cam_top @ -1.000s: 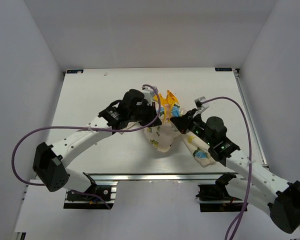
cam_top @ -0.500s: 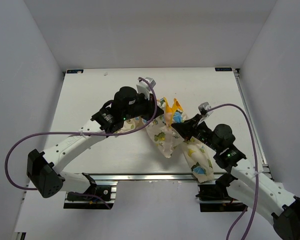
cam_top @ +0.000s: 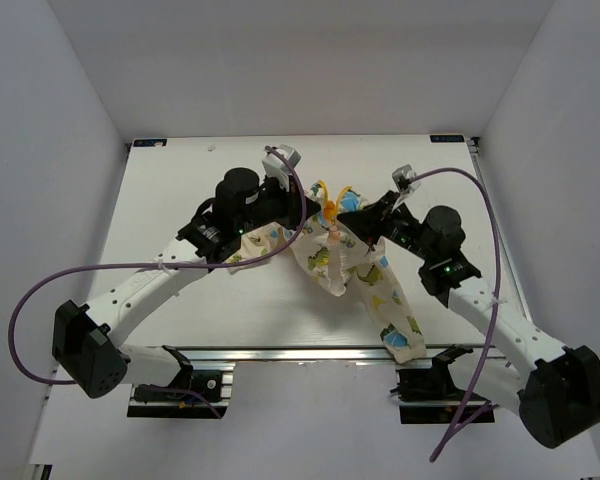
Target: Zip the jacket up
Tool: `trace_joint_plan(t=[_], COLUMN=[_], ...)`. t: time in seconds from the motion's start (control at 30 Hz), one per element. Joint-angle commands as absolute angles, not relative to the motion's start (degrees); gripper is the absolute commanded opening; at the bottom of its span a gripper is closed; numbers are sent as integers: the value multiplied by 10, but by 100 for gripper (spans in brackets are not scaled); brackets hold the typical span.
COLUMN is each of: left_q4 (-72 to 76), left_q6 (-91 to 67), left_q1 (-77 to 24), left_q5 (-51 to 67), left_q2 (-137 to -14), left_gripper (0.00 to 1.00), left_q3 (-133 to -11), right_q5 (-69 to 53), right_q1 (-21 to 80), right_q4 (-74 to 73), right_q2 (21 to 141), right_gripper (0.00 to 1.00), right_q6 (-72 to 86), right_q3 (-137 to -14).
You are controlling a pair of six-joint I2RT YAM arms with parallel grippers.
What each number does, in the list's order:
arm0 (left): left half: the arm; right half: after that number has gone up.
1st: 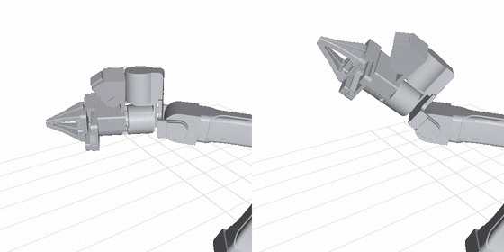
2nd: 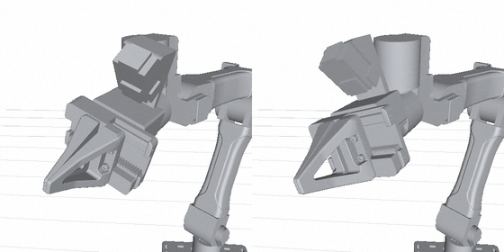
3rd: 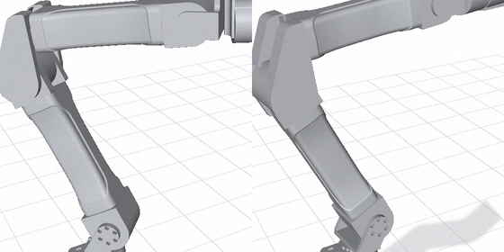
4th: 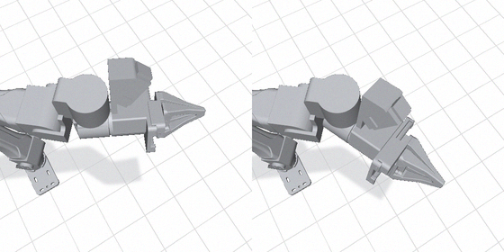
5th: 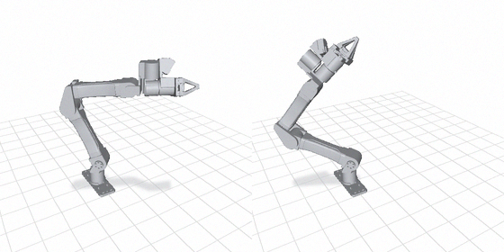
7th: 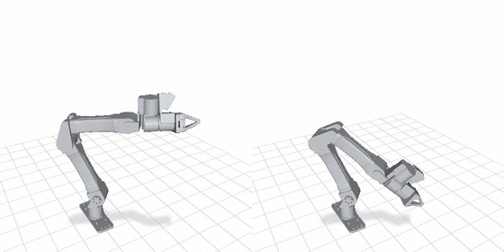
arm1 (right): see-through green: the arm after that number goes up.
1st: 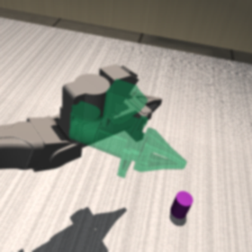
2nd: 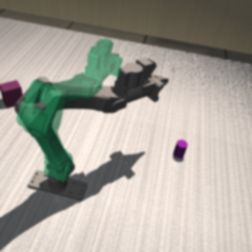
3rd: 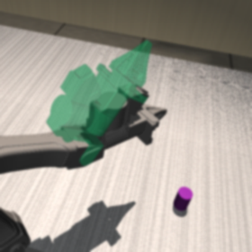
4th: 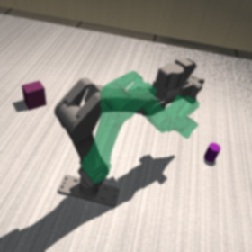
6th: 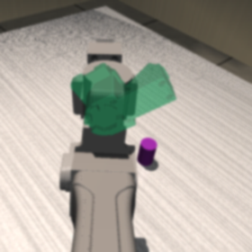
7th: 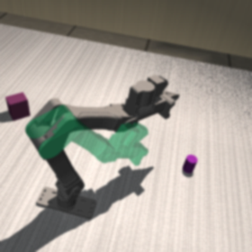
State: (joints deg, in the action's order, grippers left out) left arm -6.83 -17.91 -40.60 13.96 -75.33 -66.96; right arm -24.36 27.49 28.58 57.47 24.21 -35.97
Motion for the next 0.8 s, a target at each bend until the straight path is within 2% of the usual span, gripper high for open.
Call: trace_joint_plan(t=[0.0,0.17,0.33,0.43,0.53,0.77], left_q4=[-6,44,137,155,170,190], left_q6=[-163,-181,-213,-213,-219,-236], left_q1=[-385,-352,-315,-310,-309,-309], left_q5=[176,206,301,347,386,400], left_q2=[-724,-721,-709,-720,-728,-726], left_gripper=[0,0,0,0,0,0], left_q3=[-655,-629,-580,-580,-583,-575], right_q5=[-339,-449,-565,-566,-554,-516], right_q1=[247,205,185,183,183,183], right_q4=[358,467,556,598,568,594], right_q2=[607,657,723,752,770,787], right_gripper=[0,0,0,0,0,0], right_q6=[253,304,359,386,364,373], right_q3=[-422,-433,-466,-467,-479,-480])
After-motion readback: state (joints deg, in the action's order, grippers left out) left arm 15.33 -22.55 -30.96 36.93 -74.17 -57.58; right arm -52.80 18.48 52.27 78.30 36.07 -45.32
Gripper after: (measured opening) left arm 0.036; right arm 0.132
